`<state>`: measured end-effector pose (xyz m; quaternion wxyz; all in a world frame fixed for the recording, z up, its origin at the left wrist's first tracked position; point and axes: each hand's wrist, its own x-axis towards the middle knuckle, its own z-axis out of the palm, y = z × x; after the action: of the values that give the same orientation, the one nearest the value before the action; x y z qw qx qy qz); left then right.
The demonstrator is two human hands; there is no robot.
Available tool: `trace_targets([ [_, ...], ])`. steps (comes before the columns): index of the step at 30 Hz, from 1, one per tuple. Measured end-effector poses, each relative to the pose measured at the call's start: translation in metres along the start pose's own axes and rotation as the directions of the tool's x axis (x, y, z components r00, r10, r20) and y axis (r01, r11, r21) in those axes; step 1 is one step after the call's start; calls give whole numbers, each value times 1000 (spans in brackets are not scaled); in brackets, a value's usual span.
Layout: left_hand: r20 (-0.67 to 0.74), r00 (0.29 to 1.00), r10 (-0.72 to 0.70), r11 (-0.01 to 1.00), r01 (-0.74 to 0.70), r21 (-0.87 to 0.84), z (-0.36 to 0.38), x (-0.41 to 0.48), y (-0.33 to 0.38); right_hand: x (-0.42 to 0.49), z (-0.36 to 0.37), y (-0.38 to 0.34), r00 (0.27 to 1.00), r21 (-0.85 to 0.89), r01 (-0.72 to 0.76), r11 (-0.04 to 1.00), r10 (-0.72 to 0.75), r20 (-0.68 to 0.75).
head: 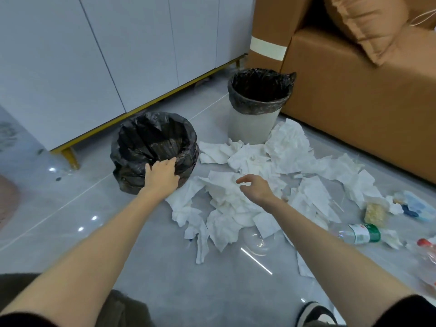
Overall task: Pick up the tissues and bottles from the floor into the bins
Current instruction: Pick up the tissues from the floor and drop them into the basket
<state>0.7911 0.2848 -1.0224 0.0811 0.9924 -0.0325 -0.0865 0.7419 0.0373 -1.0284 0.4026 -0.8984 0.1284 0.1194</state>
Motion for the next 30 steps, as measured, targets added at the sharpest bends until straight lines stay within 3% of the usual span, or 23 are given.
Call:
trace_targets([
  [6, -133, 989, 60, 987, -39, 155, 27, 11, -22, 19, 40, 12, 966, -232, 109, 967, -48, 254],
  [15, -236, 960, 153, 988, -153, 22, 40, 6, -13, 51, 80, 15, 936, -367, 118, 923, 21, 352],
  [21, -299, 945, 133, 963, -195, -186, 59, -22, 1, 39, 83, 30, 920, -437, 119, 891, 66, 385],
  [24, -438, 896, 80, 950, -201, -237, 69, -42, 14, 33, 76, 44, 936, -453, 118, 884, 55, 349],
  [27, -612, 789, 51, 939, -247, -240, 70, -64, 35, 24, 68, 55, 953, -414, 101, 905, 32, 302],
  [30, -634, 737, 234, 898, -414, -149, 80, -78, 48, 14, 70, 66, 961, -371, 103, 923, 4, 276],
])
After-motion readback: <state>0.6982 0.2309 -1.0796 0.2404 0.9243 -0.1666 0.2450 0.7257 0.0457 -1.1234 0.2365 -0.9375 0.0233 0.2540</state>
